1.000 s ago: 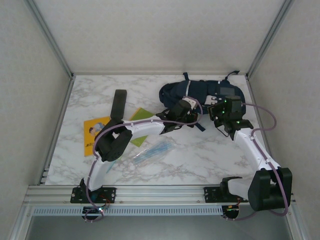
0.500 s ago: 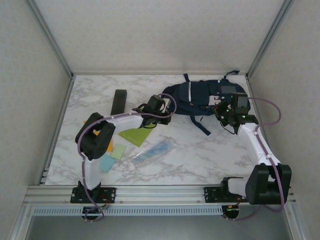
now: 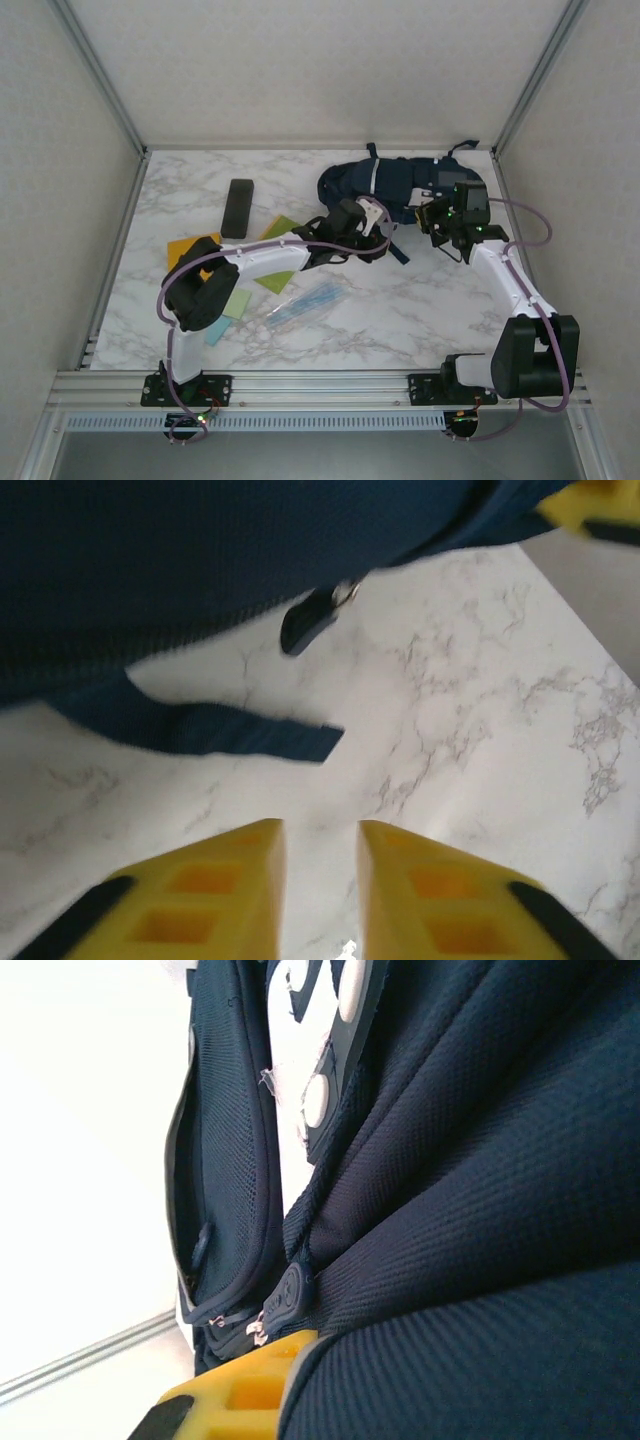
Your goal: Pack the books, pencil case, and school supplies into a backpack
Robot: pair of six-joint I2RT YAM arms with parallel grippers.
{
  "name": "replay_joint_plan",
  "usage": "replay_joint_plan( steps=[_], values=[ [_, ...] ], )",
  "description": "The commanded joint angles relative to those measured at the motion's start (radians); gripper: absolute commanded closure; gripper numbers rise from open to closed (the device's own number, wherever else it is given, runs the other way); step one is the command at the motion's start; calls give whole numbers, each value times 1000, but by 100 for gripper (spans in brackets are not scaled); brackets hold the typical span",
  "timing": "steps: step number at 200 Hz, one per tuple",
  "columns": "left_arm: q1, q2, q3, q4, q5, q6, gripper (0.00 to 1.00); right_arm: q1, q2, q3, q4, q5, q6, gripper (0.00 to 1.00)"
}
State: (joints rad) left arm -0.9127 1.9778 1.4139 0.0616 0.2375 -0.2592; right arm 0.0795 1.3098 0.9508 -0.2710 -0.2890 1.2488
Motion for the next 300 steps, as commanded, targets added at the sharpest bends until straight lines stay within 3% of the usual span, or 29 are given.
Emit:
replay_joint_plan(
  steps=[1, 77, 171, 263, 300],
  values=[
    [9, 16, 96, 46, -18, 45, 67, 24, 6, 73, 120, -68, 58, 100],
    [11, 134, 250, 18, -10, 57, 60, 38, 19, 87, 180, -78, 143, 100],
    [0, 39, 62, 53, -58, -2, 62, 37, 69, 132, 170, -73, 115, 100],
    [11, 177, 254, 113, -124, 57, 62, 45, 8, 94, 161, -72, 121, 100],
    [25, 251, 303, 125, -164, 42, 66, 56, 7, 94, 183, -95, 139, 100]
  ],
)
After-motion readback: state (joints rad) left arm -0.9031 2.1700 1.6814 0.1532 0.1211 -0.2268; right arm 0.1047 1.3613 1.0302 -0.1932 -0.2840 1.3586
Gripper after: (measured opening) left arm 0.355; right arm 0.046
